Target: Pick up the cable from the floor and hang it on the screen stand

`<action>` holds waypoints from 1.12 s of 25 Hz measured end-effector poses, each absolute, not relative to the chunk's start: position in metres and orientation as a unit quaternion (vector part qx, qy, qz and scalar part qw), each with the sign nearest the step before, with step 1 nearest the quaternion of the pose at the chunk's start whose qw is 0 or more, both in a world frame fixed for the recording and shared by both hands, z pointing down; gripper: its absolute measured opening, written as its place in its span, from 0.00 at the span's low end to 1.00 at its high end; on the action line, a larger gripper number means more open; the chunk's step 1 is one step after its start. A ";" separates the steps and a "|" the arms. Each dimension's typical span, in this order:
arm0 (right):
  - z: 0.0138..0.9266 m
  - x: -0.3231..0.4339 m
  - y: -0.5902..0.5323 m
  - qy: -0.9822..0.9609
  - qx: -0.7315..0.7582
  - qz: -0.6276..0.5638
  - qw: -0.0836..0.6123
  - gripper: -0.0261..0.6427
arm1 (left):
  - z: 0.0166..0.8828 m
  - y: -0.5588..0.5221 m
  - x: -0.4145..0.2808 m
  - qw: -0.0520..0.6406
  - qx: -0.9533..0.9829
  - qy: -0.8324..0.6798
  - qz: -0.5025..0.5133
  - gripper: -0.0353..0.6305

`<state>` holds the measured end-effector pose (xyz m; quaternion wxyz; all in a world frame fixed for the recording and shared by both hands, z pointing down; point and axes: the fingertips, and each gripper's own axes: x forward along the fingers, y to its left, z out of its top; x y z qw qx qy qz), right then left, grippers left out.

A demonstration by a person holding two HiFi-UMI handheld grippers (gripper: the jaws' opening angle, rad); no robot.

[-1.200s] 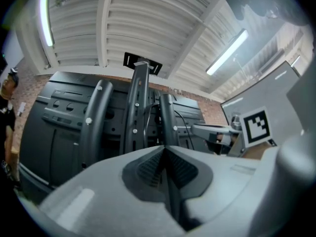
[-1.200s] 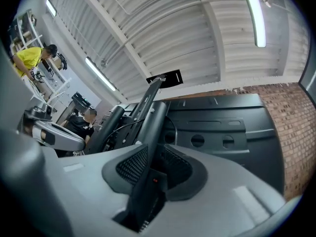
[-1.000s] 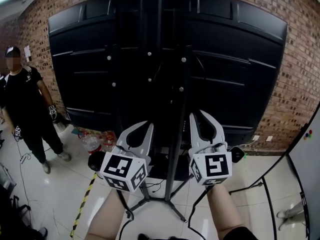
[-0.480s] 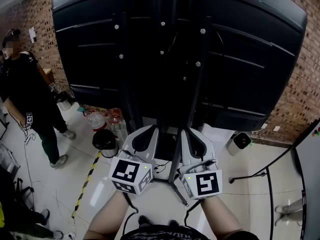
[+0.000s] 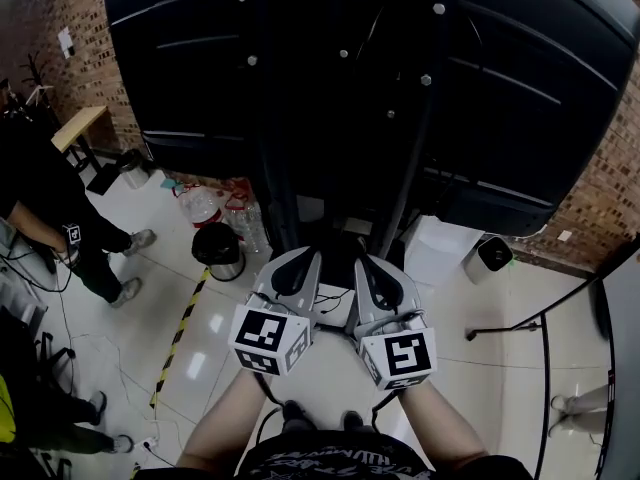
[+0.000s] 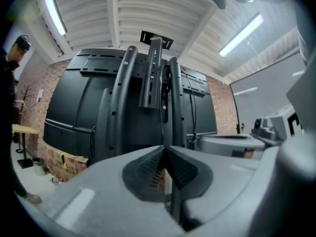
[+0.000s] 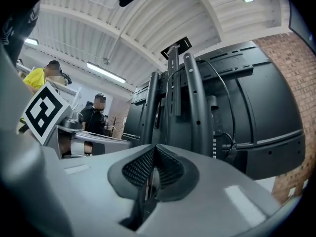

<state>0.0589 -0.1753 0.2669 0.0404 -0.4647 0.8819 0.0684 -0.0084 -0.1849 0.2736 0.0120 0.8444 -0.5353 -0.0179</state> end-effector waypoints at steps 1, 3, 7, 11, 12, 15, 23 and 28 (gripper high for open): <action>0.269 0.058 -0.176 0.882 -0.465 0.066 0.037 0.05 | 0.275 -0.185 -0.008 0.015 0.845 -0.535 -0.017 0.06; 0.272 0.058 -0.176 0.882 -0.465 0.065 0.032 0.05 | 0.276 -0.184 -0.008 0.018 0.845 -0.533 -0.018 0.06; 0.279 0.056 -0.176 0.885 -0.462 0.061 0.016 0.05 | 0.280 -0.179 -0.008 0.018 0.846 -0.533 -0.017 0.06; 0.287 0.055 -0.175 0.886 -0.459 0.057 -0.001 0.05 | 0.286 -0.177 -0.010 0.029 0.845 -0.533 -0.018 0.06; 0.288 0.055 -0.175 0.887 -0.458 0.057 -0.003 0.05 | 0.288 -0.176 -0.010 0.032 0.845 -0.533 -0.018 0.06; 0.288 0.052 -0.173 0.888 -0.456 0.055 -0.008 0.05 | 0.291 -0.174 -0.009 0.035 0.848 -0.529 -0.015 0.06; 0.293 0.044 -0.172 0.892 -0.449 0.051 -0.019 0.05 | 0.295 -0.171 -0.011 0.041 0.846 -0.531 -0.013 0.06; 0.294 0.040 -0.172 0.894 -0.445 0.048 -0.021 0.05 | 0.295 -0.170 -0.015 0.041 0.845 -0.533 -0.014 0.06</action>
